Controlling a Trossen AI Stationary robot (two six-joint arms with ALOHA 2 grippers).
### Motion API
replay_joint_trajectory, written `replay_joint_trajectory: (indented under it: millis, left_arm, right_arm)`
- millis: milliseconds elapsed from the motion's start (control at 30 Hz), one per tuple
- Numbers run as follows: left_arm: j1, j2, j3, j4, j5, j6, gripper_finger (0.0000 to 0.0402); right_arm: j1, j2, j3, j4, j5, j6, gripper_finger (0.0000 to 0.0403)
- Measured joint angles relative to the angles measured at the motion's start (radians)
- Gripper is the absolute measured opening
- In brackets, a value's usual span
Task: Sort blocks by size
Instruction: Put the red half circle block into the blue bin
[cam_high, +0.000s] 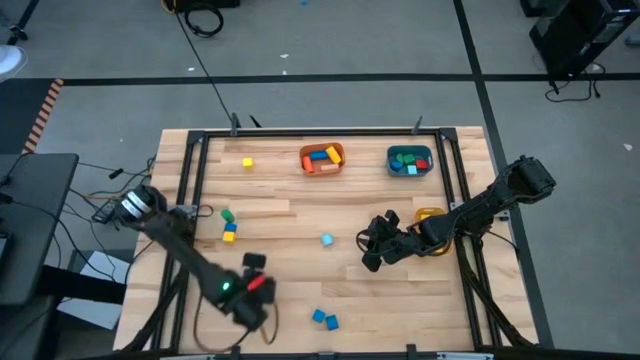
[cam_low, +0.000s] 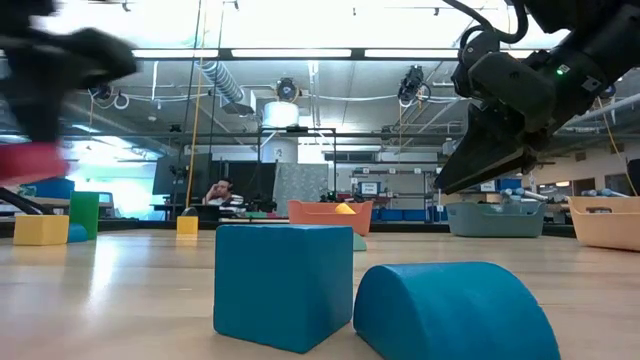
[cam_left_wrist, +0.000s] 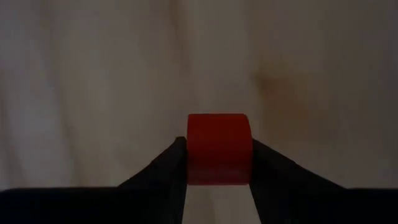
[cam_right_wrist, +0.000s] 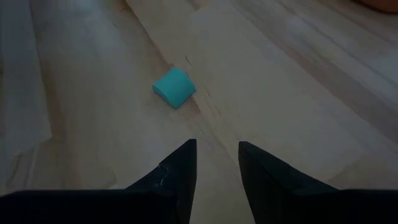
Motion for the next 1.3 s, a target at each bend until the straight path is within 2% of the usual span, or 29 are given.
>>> replay_joint_trajectory:
  millis: [167, 333, 533, 667, 767, 900, 967, 1067, 1167, 1300]
  left_arm:
    - [0.159, -0.031, 0.001, 0.107, -0.051, 0.019, 0.0146]
    - [0.306, -0.031, 0.001, 0.389, -0.091, 0.181, 0.0147]
    - [0.448, -0.031, 0.003, 0.773, 0.068, 0.455, 0.0147]
    - [0.516, -0.032, 0.000, 0.964, 0.199, 0.564, 0.0147]
    - [0.554, -0.033, 0.000, 1.013, 0.275, 0.623, 0.0147]
    - [0.598, -0.033, -0.001, 0.924, 0.373, 0.634, 0.0147]
    - [0.609, -0.033, -0.001, 0.846, 0.409, 0.633, 0.0147]
    - [0.615, -0.033, -0.002, 0.759, 0.433, 0.633, 0.0147]
    - [0.616, -0.033, -0.002, 0.749, 0.434, 0.655, 0.0147]
    - [0.621, -0.033, -0.002, 0.759, 0.434, 0.674, 0.0147]
  right_arm:
    - [-0.001, -0.019, 0.000, -0.008, 0.060, -0.015, 0.0133]
    - [0.020, -0.099, 0.000, -0.102, 0.197, 0.009, 0.0132]
    - [0.098, -0.215, 0.000, -0.296, 0.311, 0.139, 0.0132]
    - [0.168, -0.247, 0.000, -0.326, 0.391, 0.172, 0.0132]
    - [0.219, -0.258, 0.000, -0.329, 0.443, 0.156, 0.0131]
    - [0.282, -0.272, 0.000, -0.315, 0.526, 0.141, 0.0123]
    - [0.312, -0.271, 0.000, -0.249, 0.561, 0.068, 0.0116]
    - [0.338, -0.237, 0.000, -0.034, 0.569, -0.184, 0.0105]
    - [0.329, -0.189, 0.000, 0.155, 0.566, -0.435, 0.0097]
    - [0.301, -0.132, 0.001, 0.224, 0.526, -0.690, 0.0094]
